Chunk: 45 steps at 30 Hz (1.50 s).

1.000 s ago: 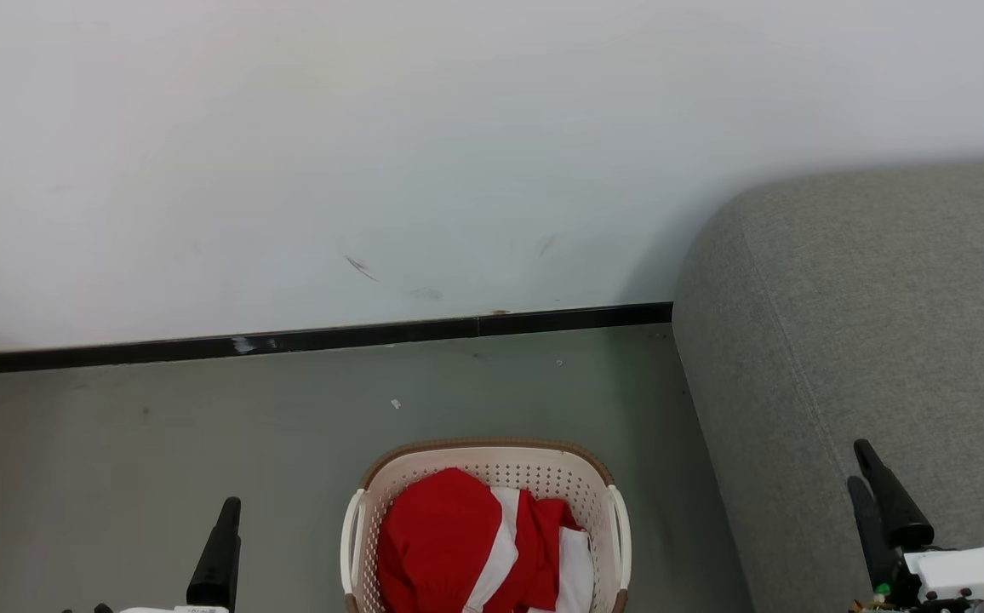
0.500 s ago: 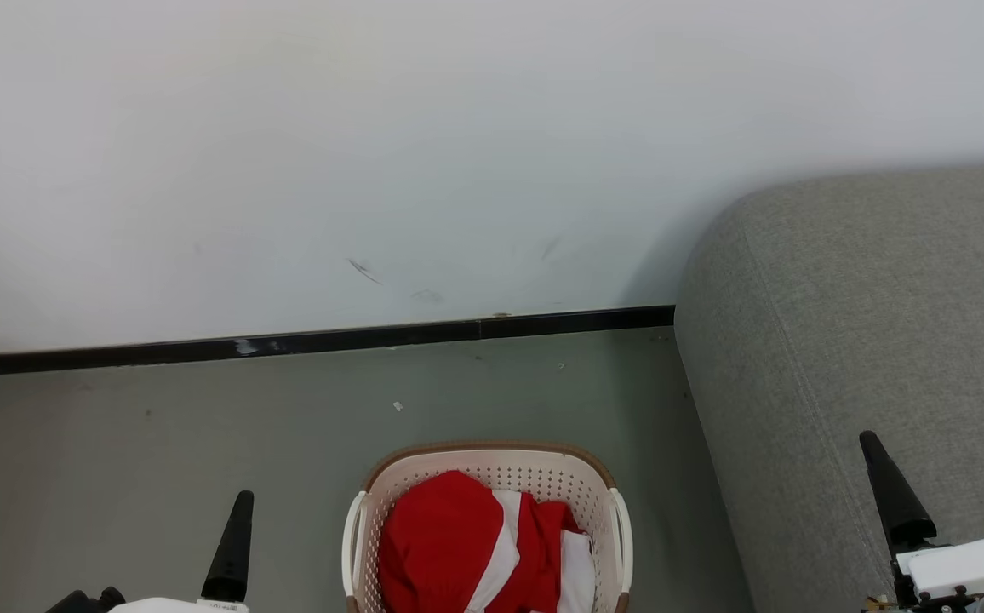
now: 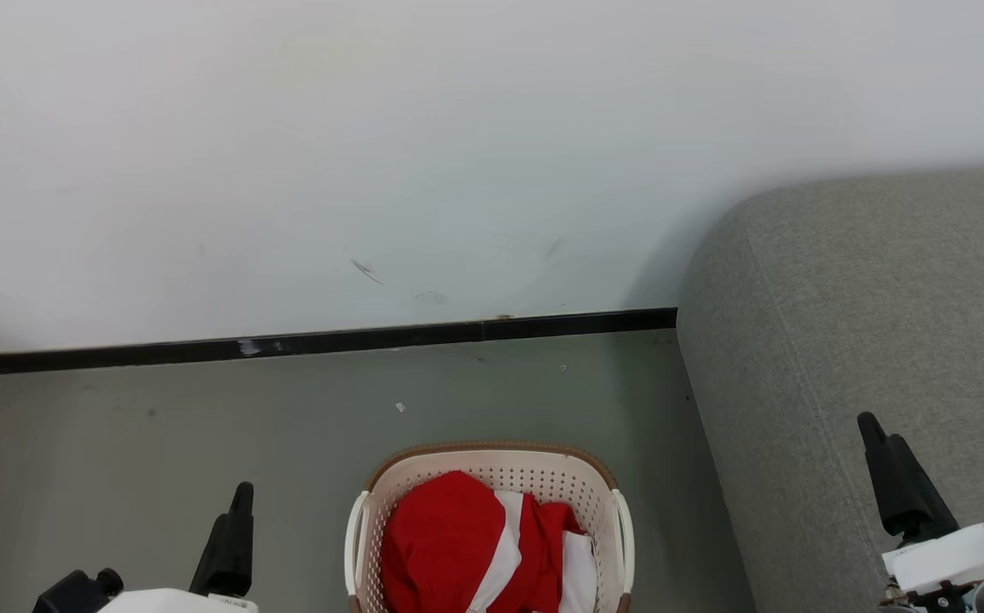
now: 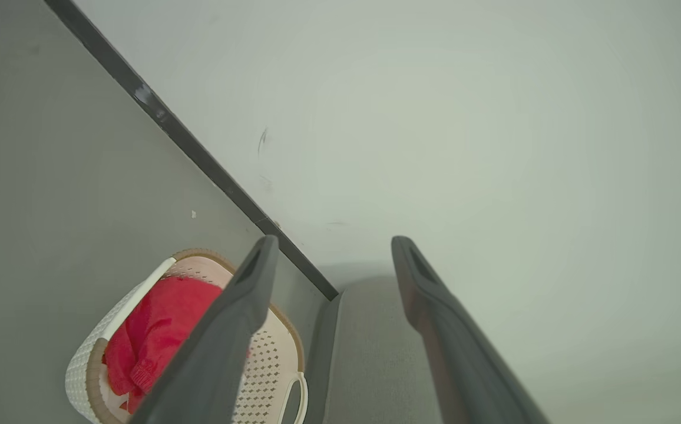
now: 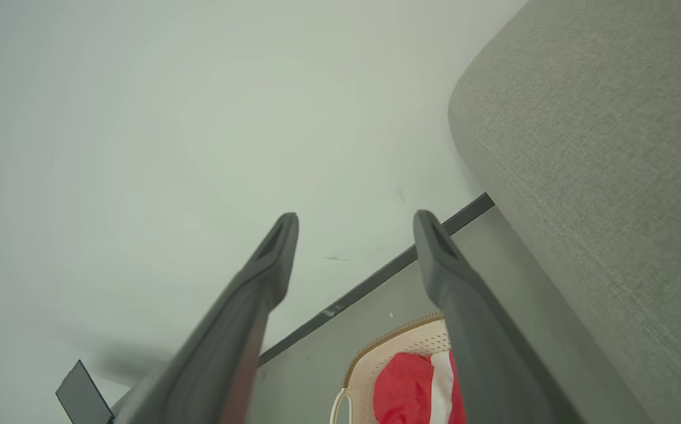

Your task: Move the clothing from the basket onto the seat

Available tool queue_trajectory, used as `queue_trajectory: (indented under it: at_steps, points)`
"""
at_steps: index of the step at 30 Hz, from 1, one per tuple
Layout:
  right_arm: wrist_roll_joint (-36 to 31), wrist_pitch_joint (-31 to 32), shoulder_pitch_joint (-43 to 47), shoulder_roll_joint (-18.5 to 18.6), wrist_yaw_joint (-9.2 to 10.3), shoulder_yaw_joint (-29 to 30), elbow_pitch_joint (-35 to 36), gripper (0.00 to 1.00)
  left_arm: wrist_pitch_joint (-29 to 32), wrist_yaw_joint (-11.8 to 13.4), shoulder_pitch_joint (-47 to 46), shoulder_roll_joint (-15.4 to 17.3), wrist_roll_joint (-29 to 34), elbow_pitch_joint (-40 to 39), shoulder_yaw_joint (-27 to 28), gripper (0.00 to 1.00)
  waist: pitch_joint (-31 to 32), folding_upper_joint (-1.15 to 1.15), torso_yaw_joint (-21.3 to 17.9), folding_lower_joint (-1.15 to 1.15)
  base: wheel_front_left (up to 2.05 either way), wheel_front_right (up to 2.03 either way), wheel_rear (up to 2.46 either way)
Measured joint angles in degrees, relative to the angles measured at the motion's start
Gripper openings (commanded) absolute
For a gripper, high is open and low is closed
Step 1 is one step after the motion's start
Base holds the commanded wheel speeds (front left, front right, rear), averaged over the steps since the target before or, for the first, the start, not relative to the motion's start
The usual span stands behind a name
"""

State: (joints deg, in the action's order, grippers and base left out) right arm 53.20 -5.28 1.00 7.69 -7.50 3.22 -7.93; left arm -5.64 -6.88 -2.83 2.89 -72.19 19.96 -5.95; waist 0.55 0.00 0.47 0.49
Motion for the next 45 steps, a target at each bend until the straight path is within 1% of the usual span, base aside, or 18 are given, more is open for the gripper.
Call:
queue_trajectory:
  at_steps: [6,13,21,29,35,42,45]
  points:
    - [-8.08,-1.31,0.01,1.27,0.00,-0.78,0.86,1.00,-1.11,0.00,-0.54,0.52,5.67,0.21,-0.25,1.00,-0.31,0.00,0.09,-0.26,0.00,0.00,0.00]
    - [-15.67,-2.52,0.06,1.58,0.00,-0.93,1.72,1.00,-2.55,-0.09,-1.30,0.68,12.55,0.24,-0.40,1.00,-0.52,0.00,0.15,-0.40,0.00,0.00,0.00]
    - [-24.84,-4.39,0.45,2.01,0.00,-1.07,1.78,1.00,-4.11,-0.09,-2.01,1.33,21.99,0.20,-0.32,1.00,-0.62,0.00,0.15,-0.44,0.00,0.00,0.00]
    - [-32.10,-5.98,0.96,2.02,0.00,-1.63,1.75,1.00,-5.69,-0.09,-2.41,1.38,30.17,0.15,-0.46,1.00,-0.73,0.00,0.12,-0.45,0.00,0.00,0.00]
    - [-37.00,-7.38,0.96,2.11,0.00,-0.75,1.70,1.00,-7.14,-0.10,-2.42,1.43,36.72,-0.08,-0.58,1.00,-0.88,0.00,0.12,-0.46,0.00,0.00,0.00]
    - [-42.72,-8.92,0.97,2.01,0.00,1.21,1.55,1.00,-8.61,-0.16,-2.42,1.16,41.95,-0.09,-0.56,1.00,-1.05,0.00,0.09,-0.46,0.00,0.00,0.00]
    - [-42.56,-8.91,1.04,1.13,0.00,2.22,0.91,1.00,-8.64,-0.16,-2.42,1.00,43.05,-0.08,-0.37,1.00,-1.08,0.00,0.06,-0.46,0.00,0.00,0.00]
